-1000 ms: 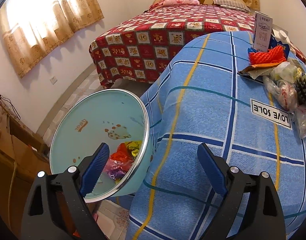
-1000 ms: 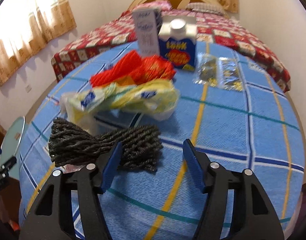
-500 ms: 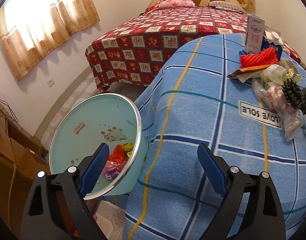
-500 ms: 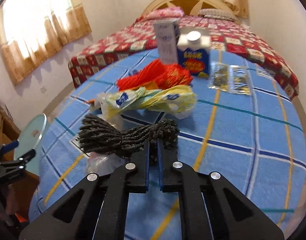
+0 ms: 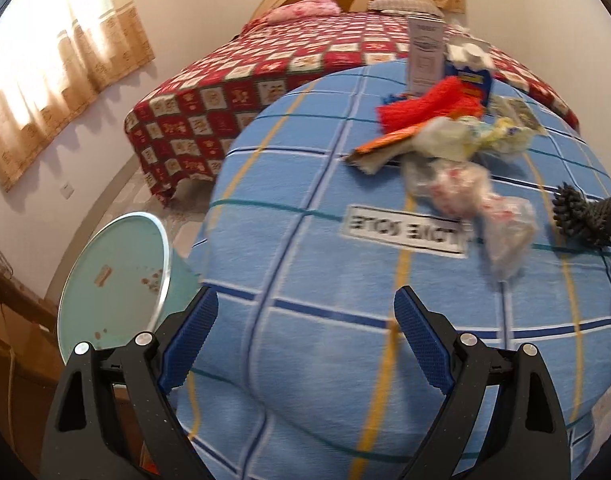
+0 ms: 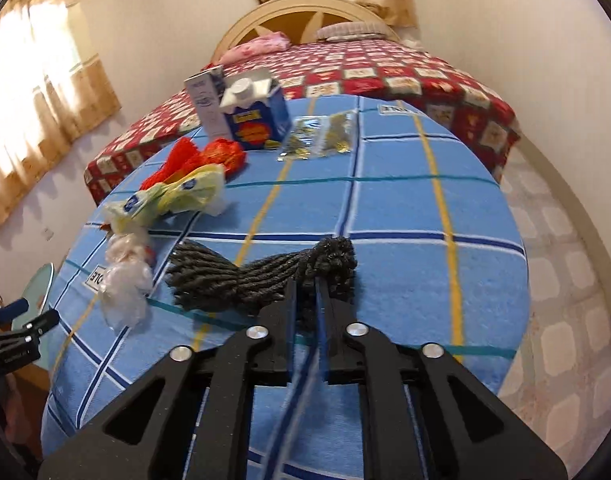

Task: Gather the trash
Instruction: 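Grasp the clear plastic bag with the left tool while the right tool holds the black rope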

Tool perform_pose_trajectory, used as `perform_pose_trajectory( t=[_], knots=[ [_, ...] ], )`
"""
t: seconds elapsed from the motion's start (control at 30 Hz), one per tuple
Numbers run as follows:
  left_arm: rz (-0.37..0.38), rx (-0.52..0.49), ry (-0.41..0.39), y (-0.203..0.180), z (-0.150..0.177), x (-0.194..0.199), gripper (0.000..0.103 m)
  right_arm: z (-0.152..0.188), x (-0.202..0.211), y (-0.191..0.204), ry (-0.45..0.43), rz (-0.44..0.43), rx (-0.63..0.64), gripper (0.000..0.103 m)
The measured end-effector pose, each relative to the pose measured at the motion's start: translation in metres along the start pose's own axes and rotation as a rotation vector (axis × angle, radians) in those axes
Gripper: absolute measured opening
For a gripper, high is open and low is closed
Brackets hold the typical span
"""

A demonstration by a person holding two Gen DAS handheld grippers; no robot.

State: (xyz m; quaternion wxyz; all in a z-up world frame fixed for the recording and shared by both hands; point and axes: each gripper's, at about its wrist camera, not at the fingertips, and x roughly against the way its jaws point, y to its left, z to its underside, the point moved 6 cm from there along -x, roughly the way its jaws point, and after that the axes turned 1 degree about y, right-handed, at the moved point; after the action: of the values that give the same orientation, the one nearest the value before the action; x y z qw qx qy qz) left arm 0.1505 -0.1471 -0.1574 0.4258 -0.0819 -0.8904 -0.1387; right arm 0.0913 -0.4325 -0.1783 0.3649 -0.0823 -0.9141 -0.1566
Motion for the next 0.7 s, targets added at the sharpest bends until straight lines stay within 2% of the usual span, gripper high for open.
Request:
perform_pose_trajectory(
  t=[0.07,0.1,0.13,0.2,0.3,0.43,0.7],
  knots=[
    [0.013,-0.011,-0.01,-0.012,-0.003,0.004,0.088,0.002,0.004,-0.004,-0.007,-0.017,-0.007,0.032],
    [0.017,-0.016,-0.013,-0.017,-0.005,0.005,0.088,0.002,0.009,-0.006,-0.025,-0.017,-0.007,0.052],
    [0.02,-0.024,-0.018,-0.023,-0.007,0.007,0.088,0.003,0.011,-0.009,-0.034,-0.015,-0.005,0.058],
    [0.025,-0.03,-0.026,-0.034,-0.012,0.011,0.089,0.003,0.021,-0.014,-0.06,-0.007,-0.004,0.058],
    [0.033,-0.033,-0.034,-0.048,-0.019,0.012,0.089,0.004,0.029,-0.023,-0.09,0.03,-0.002,0.066],
    [0.044,-0.029,-0.035,-0.063,-0.026,0.011,0.089,0.01,0.034,-0.047,-0.1,0.079,-0.031,0.068],
    [0.067,-0.051,-0.047,-0.095,-0.036,0.016,0.092,0.018,0.036,-0.061,-0.115,0.076,-0.069,0.071]
  ],
)
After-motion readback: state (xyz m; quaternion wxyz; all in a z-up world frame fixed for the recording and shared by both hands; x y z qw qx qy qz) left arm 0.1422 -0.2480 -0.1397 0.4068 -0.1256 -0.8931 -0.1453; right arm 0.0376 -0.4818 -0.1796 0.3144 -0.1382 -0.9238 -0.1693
